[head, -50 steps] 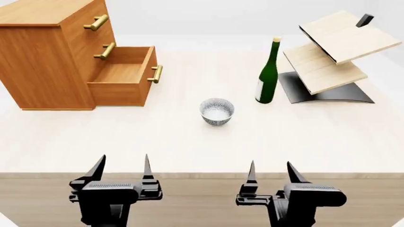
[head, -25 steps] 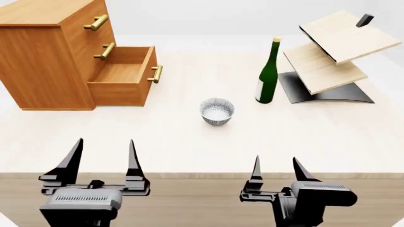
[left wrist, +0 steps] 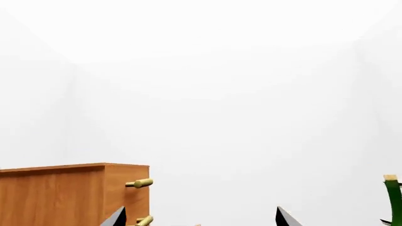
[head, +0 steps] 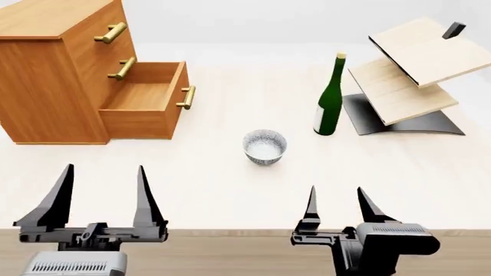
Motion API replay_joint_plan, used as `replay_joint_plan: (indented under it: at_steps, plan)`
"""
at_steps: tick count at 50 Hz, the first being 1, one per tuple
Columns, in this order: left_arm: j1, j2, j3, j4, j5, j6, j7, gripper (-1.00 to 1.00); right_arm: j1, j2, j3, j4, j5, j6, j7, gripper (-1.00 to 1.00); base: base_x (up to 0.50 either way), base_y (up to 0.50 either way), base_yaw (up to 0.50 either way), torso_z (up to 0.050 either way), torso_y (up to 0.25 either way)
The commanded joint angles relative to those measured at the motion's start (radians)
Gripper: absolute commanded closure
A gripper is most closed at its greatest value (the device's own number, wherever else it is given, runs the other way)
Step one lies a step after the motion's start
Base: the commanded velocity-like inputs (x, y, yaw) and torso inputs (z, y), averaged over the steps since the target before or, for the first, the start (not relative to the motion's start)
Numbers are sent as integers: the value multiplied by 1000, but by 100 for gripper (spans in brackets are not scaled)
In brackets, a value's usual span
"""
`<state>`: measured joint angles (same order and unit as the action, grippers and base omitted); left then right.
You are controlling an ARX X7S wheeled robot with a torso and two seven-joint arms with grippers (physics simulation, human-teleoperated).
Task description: Put the bowl on top of the cabinet.
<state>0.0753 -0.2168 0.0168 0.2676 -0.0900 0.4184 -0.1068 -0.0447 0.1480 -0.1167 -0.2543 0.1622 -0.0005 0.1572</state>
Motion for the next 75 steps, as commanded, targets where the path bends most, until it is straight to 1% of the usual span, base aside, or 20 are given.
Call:
replay_joint_plan:
  at_steps: [1,7,11,14,18,31,32,36,42,49,53,63,66,67,69,75]
  plan:
    - [8,-10,1,-2,10,54,-2,-100,-11,14,-12,-48,-1,-18,9,-100,500,0,0,0,0]
    - [6,-12,4,-12,17,65,-5,-100,-17,25,-18,-101,-11,11,25,-100,442,0,0,0,0]
    - [7,-14,6,-15,18,71,-7,-100,-23,32,-18,-121,-12,11,29,-100,0,0,0,0,0]
    - [7,-15,7,-15,14,75,-7,-100,-22,39,-20,-156,-17,42,39,-100,0,482,0,0,0]
    - [8,-18,8,-13,12,74,-8,-100,-25,44,-19,-174,-7,44,39,-100,0,500,0,0,0]
    - [10,-27,8,-14,1,78,-15,-100,-25,48,-24,-163,5,30,45,-100,0,497,0,0,0]
    - [2,-27,-9,-72,-9,120,-19,-100,-21,51,-23,-160,14,24,37,-100,0,0,0,0,0]
    - [-1,-19,-1,-146,-1,196,-12,-100,-22,54,-25,-159,15,23,39,-100,0,0,0,0,0]
    - [-1,-21,0,-146,-1,196,-16,-100,-20,54,-28,-145,6,-3,45,-100,0,0,0,0,0]
    - [-2,-23,1,-145,-2,197,-20,-100,-22,60,-42,-161,-4,5,49,-100,0,0,0,0,0]
    - [1,-25,3,-141,-2,197,-23,-100,-31,63,-40,-159,25,-30,31,-100,16,0,0,0,0]
    - [4,-28,6,-140,1,200,-28,-100,-27,66,-43,-156,23,-27,43,-100,473,0,0,0,0]
    - [3,-29,7,-144,0,203,-30,-100,-25,66,-41,-160,35,-17,47,-100,17,0,0,0,0]
    - [2,-29,7,-145,1,203,-30,-100,-29,65,-37,-162,47,-36,41,-100,0,0,0,0,0]
    - [2,-29,8,-147,1,205,-31,-100,-28,68,-42,-156,16,-43,51,-100,0,0,0,0,0]
    - [0,-31,11,-155,1,212,-33,-100,-30,73,-44,-176,12,-25,63,-100,0,484,0,0,0]
